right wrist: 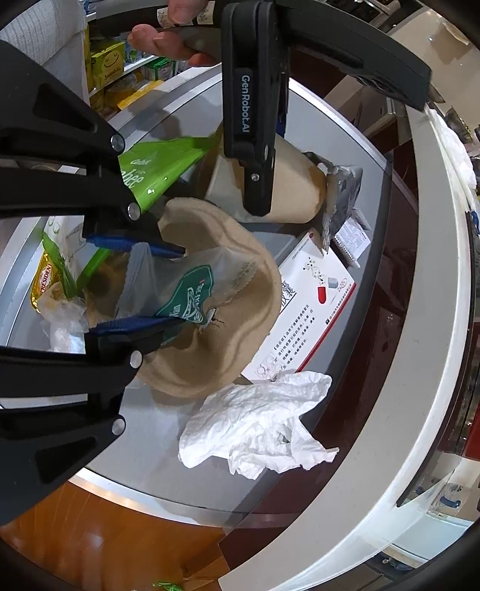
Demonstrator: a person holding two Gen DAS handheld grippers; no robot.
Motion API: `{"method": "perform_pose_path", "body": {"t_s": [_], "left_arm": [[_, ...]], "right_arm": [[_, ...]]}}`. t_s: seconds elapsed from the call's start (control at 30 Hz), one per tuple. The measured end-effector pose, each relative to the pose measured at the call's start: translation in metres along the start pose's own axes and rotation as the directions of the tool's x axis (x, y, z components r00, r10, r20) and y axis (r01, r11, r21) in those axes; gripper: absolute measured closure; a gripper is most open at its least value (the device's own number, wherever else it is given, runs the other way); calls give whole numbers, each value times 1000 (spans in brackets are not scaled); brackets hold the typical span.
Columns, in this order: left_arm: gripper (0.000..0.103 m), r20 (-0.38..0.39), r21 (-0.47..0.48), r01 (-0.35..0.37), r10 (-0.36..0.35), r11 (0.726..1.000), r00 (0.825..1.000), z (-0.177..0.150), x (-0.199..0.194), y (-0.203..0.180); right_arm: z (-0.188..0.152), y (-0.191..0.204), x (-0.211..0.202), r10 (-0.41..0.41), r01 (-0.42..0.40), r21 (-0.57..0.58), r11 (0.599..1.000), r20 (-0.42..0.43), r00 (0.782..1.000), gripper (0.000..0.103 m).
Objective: Collect trash
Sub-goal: 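Grasp the tan paper cup with left tool while right tool grasps the clear plastic bag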
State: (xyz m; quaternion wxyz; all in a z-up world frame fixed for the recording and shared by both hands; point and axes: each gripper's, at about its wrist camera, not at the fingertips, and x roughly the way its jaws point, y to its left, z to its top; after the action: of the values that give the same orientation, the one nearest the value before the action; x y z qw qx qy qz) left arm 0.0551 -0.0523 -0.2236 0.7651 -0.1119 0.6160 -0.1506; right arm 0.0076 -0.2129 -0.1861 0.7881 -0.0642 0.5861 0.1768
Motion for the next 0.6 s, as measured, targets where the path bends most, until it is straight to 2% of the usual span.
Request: {"method": "perform_pose_path", "body": {"t_s": [0.27, 0.4, 0.6], "left_arm": [[50, 27, 8, 35, -35, 999, 999, -12, -27, 12], [51, 39, -25, 72, -71, 997, 997, -17, -40, 23], [51, 79, -52, 116, -112, 992, 991, -19, -66, 39]], "right_arm": [[-1, -11, -13, 54, -56, 51, 997, 32, 998, 73], [0, -19, -23, 94, -100, 98, 990, 65, 993, 73], [4, -26, -46, 111, -127, 130, 983, 123, 986, 73]]}}
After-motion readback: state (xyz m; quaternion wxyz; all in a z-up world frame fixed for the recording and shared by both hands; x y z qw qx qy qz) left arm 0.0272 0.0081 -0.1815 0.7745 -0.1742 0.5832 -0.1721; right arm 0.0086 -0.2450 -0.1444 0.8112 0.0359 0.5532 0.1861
